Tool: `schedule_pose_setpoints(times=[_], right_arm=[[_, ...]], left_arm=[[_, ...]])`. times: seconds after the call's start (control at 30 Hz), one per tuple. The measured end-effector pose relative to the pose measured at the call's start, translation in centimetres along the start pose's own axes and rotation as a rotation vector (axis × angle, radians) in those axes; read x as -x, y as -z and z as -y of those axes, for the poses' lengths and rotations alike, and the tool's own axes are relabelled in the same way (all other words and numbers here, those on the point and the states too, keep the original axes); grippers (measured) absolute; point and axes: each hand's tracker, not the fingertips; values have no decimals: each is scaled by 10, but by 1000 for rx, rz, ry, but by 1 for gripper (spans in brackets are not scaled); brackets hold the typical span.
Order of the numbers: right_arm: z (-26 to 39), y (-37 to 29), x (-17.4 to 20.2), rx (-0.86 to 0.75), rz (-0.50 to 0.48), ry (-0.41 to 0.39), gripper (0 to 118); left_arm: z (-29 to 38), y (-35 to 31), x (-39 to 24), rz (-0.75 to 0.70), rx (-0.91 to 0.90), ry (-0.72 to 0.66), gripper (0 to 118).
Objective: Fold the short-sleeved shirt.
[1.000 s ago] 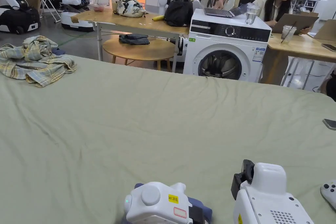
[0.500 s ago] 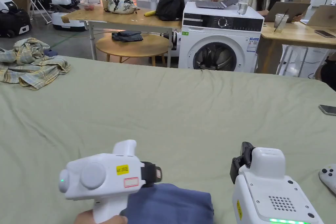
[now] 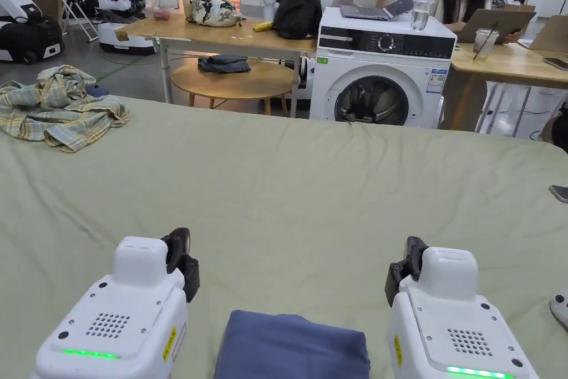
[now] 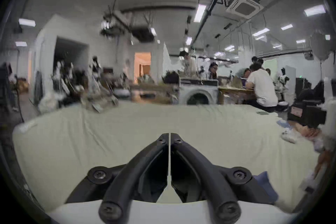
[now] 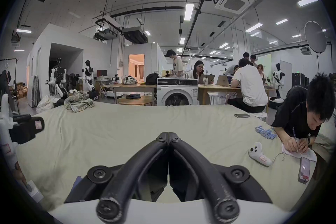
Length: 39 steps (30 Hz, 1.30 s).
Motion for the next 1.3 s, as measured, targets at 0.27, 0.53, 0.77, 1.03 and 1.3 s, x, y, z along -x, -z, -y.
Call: schedule_pose_setpoints(times=[0.27, 0.53, 0.77, 1.03, 1.3], right_arm=[[-3, -3, 0, -6, 8, -15, 0], [21, -19, 22, 237, -99, -65, 0], [94, 5, 49, 599, -183, -124, 0], [105, 23, 39, 644, -133, -41, 0], [103, 21, 36, 641, -157, -60, 0]], left_arm=[[-6, -1, 4, -67, -40, -10, 0], [-8, -7, 20, -72, -4, 0, 0], [-2, -15, 32, -70, 27, -21, 0], [10, -14, 40, 43, 217, -54, 0], [34, 30, 76, 408, 686, -350, 49]])
